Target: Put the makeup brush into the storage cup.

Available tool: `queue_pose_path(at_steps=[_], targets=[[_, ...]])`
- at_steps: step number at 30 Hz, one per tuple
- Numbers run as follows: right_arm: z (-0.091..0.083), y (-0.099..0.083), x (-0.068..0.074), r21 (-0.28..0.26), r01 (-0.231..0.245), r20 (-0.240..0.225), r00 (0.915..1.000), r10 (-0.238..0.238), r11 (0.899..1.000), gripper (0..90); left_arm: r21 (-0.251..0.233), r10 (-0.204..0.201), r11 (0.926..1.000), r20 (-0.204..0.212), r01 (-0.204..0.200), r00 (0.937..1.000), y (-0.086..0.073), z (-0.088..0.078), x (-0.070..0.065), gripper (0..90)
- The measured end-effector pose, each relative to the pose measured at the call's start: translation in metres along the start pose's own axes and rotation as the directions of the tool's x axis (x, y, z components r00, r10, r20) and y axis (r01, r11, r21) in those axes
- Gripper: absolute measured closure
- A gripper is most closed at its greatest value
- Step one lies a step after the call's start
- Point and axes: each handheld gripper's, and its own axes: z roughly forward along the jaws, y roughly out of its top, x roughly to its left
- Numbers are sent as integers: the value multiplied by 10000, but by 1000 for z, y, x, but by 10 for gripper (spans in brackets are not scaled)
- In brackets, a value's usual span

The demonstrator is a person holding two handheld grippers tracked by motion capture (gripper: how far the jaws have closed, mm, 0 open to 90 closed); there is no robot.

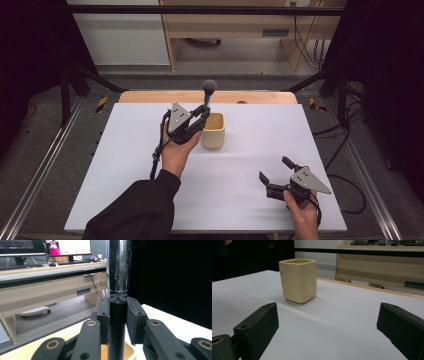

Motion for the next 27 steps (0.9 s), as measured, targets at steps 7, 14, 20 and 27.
queue_pose_path(at_steps=[7,14,20,27], targets=[[0,-1,-1,24,-121,27,9999,121,9999,43,-62,-277,9996,-185,276,9994,-3,9,0,741],[0,-1,-1,58,-84,18,10000,84,9999,43,-72,-426,9991,-218,424,9989,-6,14,0,741],[0,-1,-1,69,-28,-20,10000,28,10000,43,-159,-536,9985,-223,533,9983,-6,16,1,741],[0,-1,-1,61,-51,-15,10000,52,10000,43,-234,-667,9975,-282,660,9974,-8,19,4,741]])
